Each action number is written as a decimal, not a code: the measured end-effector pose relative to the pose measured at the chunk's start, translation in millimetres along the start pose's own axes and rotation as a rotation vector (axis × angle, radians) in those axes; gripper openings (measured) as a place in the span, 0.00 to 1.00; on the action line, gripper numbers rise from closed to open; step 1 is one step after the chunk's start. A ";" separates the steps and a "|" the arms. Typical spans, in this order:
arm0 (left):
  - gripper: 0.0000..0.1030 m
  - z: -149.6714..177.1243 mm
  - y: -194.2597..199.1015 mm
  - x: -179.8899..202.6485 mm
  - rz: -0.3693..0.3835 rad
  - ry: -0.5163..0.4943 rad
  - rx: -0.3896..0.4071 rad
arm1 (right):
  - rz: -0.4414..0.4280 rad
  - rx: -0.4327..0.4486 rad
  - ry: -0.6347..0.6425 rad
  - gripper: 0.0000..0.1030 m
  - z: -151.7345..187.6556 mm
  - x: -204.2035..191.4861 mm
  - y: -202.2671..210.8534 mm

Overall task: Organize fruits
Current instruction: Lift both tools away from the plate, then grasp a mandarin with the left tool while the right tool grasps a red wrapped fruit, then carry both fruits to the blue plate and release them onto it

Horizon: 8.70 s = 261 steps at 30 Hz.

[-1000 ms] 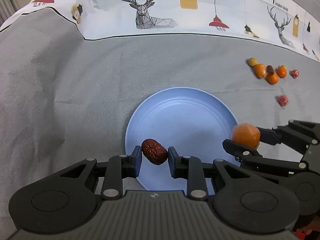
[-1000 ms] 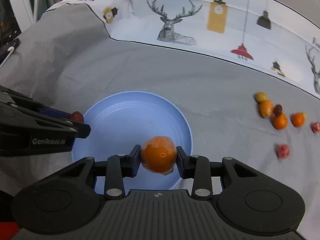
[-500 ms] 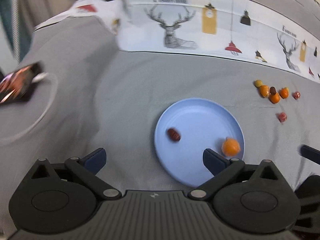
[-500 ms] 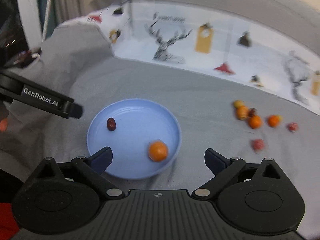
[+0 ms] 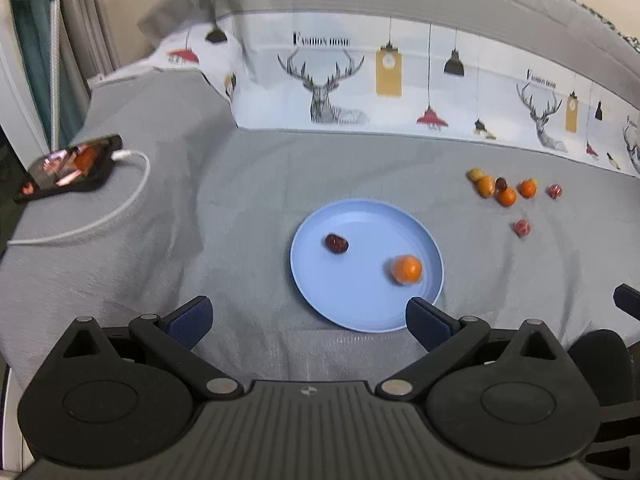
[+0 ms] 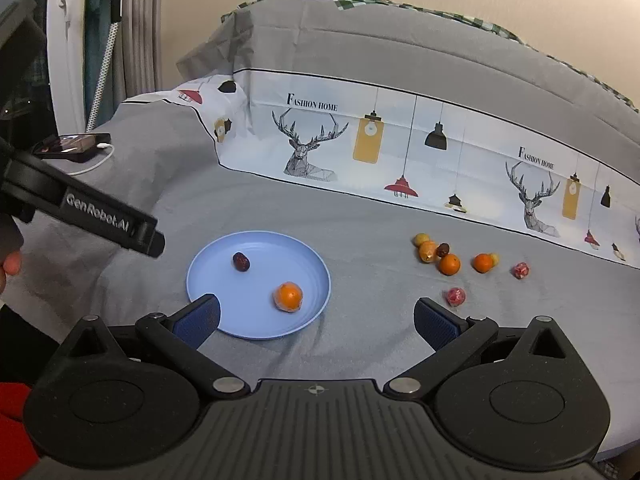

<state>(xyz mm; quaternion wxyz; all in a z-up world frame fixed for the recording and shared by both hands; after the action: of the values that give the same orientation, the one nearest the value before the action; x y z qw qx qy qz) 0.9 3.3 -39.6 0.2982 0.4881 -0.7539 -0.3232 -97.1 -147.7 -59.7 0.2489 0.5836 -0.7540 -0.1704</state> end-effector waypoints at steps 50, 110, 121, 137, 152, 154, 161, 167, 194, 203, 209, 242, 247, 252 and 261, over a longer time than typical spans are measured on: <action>1.00 3.6 0.7 -12.5 -0.063 -0.014 -0.004 | 0.030 -0.008 -0.031 0.99 4.6 -3.0 -12.0; 0.80 -120.6 -387.9 258.8 0.344 -0.132 -0.281 | 0.324 -0.214 -0.342 0.80 44.3 303.6 -396.5; 0.36 -128.2 -398.9 269.1 0.318 0.073 -0.305 | 0.368 -0.191 -0.282 0.30 30.5 302.6 -412.7; 0.36 -82.0 -199.3 175.6 0.336 -0.021 -0.212 | 0.249 -0.209 -0.421 0.31 40.6 225.1 -215.1; 0.36 -38.1 -30.8 71.3 0.349 0.052 -0.041 | -0.046 -0.132 -0.227 0.31 -22.0 61.7 -62.0; 0.36 -34.4 -20.5 63.0 0.349 0.057 -0.024 | -0.051 -0.137 -0.228 0.31 -23.8 54.6 -50.2; 0.36 -20.9 6.9 42.4 0.344 0.082 0.031 | -0.055 -0.130 -0.168 0.31 -21.2 30.9 -22.6; 0.36 -19.0 22.5 33.0 0.341 0.099 0.074 | -0.076 -0.115 -0.107 0.31 -24.6 11.0 -12.1; 0.36 -31.4 22.3 21.6 0.300 0.100 0.089 | -0.056 -0.092 -0.114 0.31 -34.0 9.4 -12.0; 0.36 -43.5 6.0 13.7 0.244 0.123 0.046 | -0.080 -0.090 -0.119 0.31 -41.8 2.5 -29.9; 0.36 -57.6 -15.6 18.3 0.233 0.130 0.037 | -0.078 -0.110 -0.143 0.31 -38.4 9.6 -45.1; 0.37 -34.1 -186.3 -28.1 0.105 0.018 -0.240 | -0.140 -0.212 0.055 0.32 2.0 -51.8 -197.8; 0.98 -48.2 -172.4 -31.5 0.100 -0.012 -0.158 | -0.165 -0.191 0.130 0.72 -2.8 -68.7 -205.4; 1.00 -47.5 -142.4 -38.7 0.075 -0.004 -0.142 | -0.176 -0.195 0.095 0.89 -8.3 -54.8 -183.0; 1.00 -18.8 -65.6 -35.5 0.070 0.068 -0.145 | -0.176 -0.239 -0.042 0.97 3.8 -26.9 -105.1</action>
<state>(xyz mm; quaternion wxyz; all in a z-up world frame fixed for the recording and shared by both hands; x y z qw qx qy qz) 63.3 12.0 -83.8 0.3695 0.4492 -0.7346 -0.3493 -10.4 -149.2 -125.2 0.2848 0.6100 -0.6792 -0.2924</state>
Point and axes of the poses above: each gripper's, at about its wrist camera, not at the fingertips, and y roughly against the way its jaws point, x to its right, z to its underside, the point moved 7 cm from there along -y, roughly the way its jaws point, and after that the axes turned 13 degrees about z, right-handed, at the moved point
